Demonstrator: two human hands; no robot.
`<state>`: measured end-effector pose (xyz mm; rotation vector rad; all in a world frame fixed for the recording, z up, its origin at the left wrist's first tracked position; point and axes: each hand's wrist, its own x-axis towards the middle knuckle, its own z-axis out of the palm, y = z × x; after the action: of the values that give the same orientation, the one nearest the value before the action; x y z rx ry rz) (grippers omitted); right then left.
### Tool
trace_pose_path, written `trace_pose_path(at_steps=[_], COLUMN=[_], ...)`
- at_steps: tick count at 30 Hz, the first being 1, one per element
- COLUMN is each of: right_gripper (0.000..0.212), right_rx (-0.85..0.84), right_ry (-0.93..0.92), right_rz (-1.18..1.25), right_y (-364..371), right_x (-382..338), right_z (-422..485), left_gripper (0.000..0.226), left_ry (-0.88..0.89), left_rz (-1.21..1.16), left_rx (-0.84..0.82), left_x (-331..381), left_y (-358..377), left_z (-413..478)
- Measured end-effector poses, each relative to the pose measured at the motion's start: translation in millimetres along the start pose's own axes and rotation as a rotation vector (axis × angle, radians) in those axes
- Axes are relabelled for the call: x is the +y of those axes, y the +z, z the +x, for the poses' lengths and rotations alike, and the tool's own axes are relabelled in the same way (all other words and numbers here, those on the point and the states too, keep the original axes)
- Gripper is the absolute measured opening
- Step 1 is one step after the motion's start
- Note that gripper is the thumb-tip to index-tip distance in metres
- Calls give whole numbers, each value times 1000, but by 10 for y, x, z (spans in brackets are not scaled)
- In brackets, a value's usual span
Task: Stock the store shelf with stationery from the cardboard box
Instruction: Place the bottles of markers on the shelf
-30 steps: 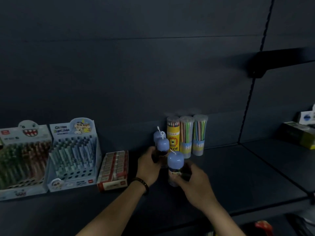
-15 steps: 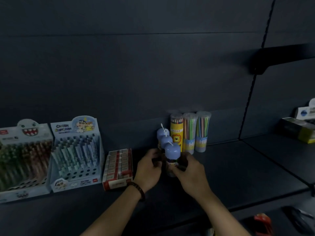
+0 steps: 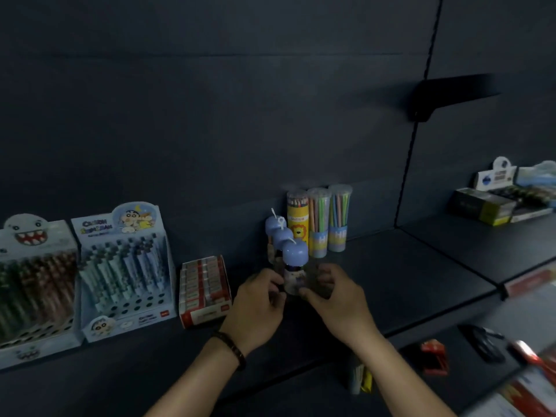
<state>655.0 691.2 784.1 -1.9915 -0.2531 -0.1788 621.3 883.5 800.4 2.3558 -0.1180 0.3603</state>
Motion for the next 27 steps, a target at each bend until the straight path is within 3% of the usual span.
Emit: trace_pose_path(at_steps=[6,11,17,23,27], right_gripper=[17,17,24,34,24], right_rx=[183,70,-68,26,88], right_ry=[110,239,474,774,998], right_rz=[-120,-346,-510,-478,-435], right_y=[-458,-935,-1642,-2622,-3288], right_x=[64,386,1049,1749,2144], right_z=[-832,-1794,-3161,-5099,-6551], left_gripper=[2,13,23,25,27], left_ry=[192,381,562,731,793], left_rz=[173,293,393,451,449], left_rx=[-275,-484,-670,-991,-1126], left_x=[464,928,1507,2391,2993], left_y=[-67,358,1569,2940,3771], left_z=[-511,-999,-1840,-3076,-3970])
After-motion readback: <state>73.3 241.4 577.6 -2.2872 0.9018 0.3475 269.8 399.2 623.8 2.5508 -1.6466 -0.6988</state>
